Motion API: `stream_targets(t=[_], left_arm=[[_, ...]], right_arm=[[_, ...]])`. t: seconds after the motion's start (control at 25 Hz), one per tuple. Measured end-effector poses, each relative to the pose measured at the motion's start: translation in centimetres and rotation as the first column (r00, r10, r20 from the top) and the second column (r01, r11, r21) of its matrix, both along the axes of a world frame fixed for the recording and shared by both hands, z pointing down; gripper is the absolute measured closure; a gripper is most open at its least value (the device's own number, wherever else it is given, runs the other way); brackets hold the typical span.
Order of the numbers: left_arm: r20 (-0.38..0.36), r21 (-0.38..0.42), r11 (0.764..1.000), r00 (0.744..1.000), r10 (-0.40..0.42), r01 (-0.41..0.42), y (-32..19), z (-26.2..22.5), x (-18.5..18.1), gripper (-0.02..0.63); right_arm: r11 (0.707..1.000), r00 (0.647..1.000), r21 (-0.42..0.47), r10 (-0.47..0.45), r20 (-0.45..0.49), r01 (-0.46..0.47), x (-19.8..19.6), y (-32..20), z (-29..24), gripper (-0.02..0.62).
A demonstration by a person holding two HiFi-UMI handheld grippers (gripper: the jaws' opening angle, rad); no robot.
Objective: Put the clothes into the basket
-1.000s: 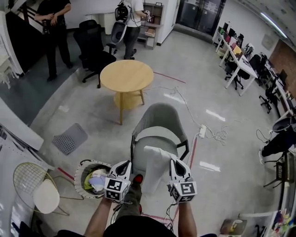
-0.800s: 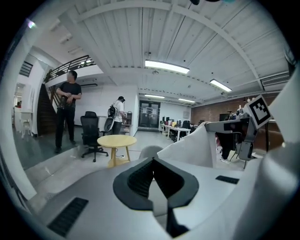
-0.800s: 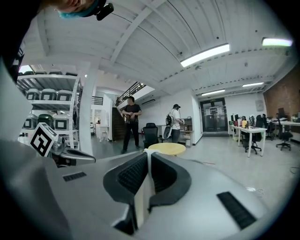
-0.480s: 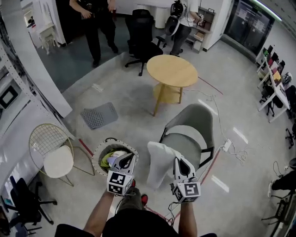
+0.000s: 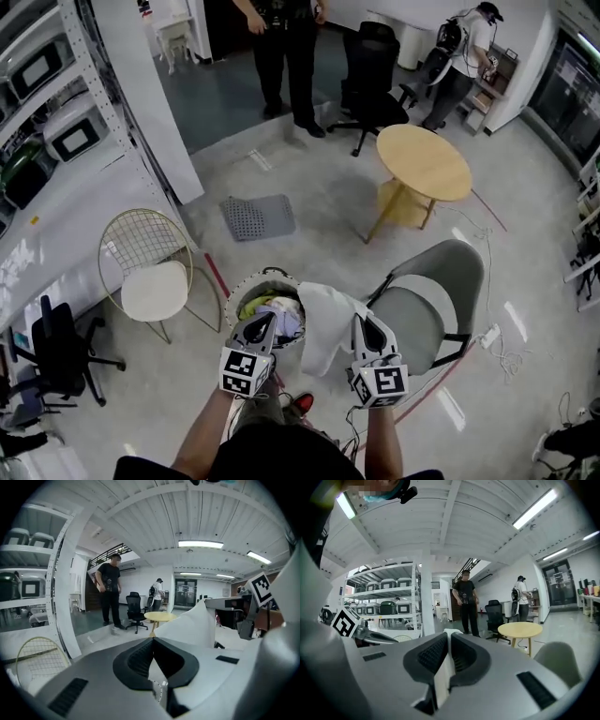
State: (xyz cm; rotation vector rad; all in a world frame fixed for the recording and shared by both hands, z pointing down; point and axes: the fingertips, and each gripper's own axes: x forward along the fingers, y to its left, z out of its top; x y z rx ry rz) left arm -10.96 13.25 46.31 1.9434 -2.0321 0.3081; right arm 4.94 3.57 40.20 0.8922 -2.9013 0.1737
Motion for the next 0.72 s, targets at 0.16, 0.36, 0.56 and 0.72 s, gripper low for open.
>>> stream_targets(t=[0.16, 0.36, 0.56, 0.72], left_arm=[[-0.009, -0.014, 0.997, 0.997, -0.08, 0.08, 1.4, 0.7, -3.7, 0.6], [-0.021, -0.03, 0.989, 0.989, -0.148, 0.148, 2.8, 1.8, -7.7, 0.6], [-0.04, -0.049, 0.981, 0.981, -0.189, 0.187, 3.1, 3.1, -11.0, 0.6], [-0.059, -0.067, 0.976, 0.976, -0.211, 0.207, 3.1, 4.3, -13.3, 0.6]], right_arm=[[0.997, 0.997, -0.011, -0.071, 0.002, 0.071, -4.4, 0.0, 0.4, 0.56], [0.991, 0.991, -0.023, -0.134, 0.0, 0.134, -9.3, 0.0, 1.3, 0.56], [0.984, 0.984, -0.033, -0.178, -0.022, 0.177, -14.0, -0.7, 2.7, 0.56], [0.978, 0.977, -0.05, -0.207, -0.051, 0.204, -17.4, -0.9, 4.5, 0.56]])
